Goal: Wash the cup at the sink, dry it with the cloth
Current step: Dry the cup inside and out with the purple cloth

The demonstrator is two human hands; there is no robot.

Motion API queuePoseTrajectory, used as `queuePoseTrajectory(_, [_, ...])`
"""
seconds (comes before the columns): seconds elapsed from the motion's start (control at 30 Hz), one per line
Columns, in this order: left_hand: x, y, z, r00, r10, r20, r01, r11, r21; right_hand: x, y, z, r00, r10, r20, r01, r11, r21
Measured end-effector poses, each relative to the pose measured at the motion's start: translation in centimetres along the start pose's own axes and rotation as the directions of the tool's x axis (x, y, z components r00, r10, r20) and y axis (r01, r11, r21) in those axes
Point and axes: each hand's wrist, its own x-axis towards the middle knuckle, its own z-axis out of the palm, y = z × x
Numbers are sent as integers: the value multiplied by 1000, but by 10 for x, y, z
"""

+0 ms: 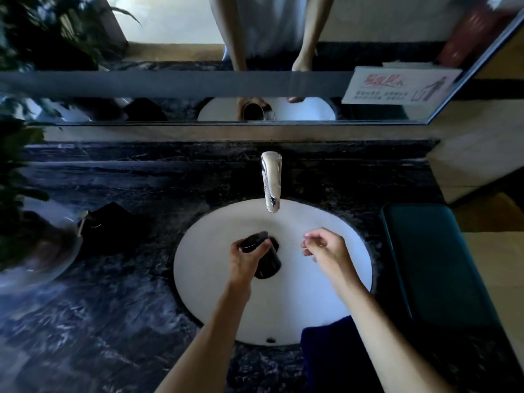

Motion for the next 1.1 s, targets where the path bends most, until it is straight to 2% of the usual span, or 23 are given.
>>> queuePoseTrajectory(0.1, [-24, -5, -11, 983, -163, 91, 175, 972, -159, -29, 23, -24, 995, -73, 66, 88, 962, -259])
queuePoseTrajectory(0.2, [-38, -12, -18, 947, -261, 189, 311, 896, -318, -60, 44, -45, 991, -88, 101, 123, 897, -424])
queuePoseTrajectory(0.43, [-64, -23, -20, 887, -314, 339, 431, 824, -368, -131, 94, -83, 937, -322, 133, 324, 663, -675])
queuePoseTrajectory(0.57, [-73, -28, -21, 869, -307, 389, 463, 783, -416, -161, 131, -92, 914, -227, 335, 405, 521, -752])
queuePoseTrajectory(0.67, [-80, -33, -22, 871, -283, 402, 451, 785, -425, -174, 161, -92, 843, -100, 529, 526, 367, -767])
queuePoseTrajectory(0.77, [-82, -40, -22, 861, -344, 376, 492, 751, -440, -190, 185, -95, 778, -41, 627, 621, 201, -758])
queuePoseTrajectory(0.9, [-85, -51, -21, 861, -372, 347, 500, 749, -435, -210, 211, -91, 745, -80, 662, 667, 75, -741])
queuePoseTrajectory(1.0, [-89, -57, -21, 864, -370, 343, 495, 750, -438, -205, 215, -71, 790, -173, 588, 609, 112, -785])
queuePoseTrajectory(1.1, [-95, -61, -26, 865, -369, 341, 495, 738, -458, -198, 208, -56, 822, -180, 540, 563, 120, -818])
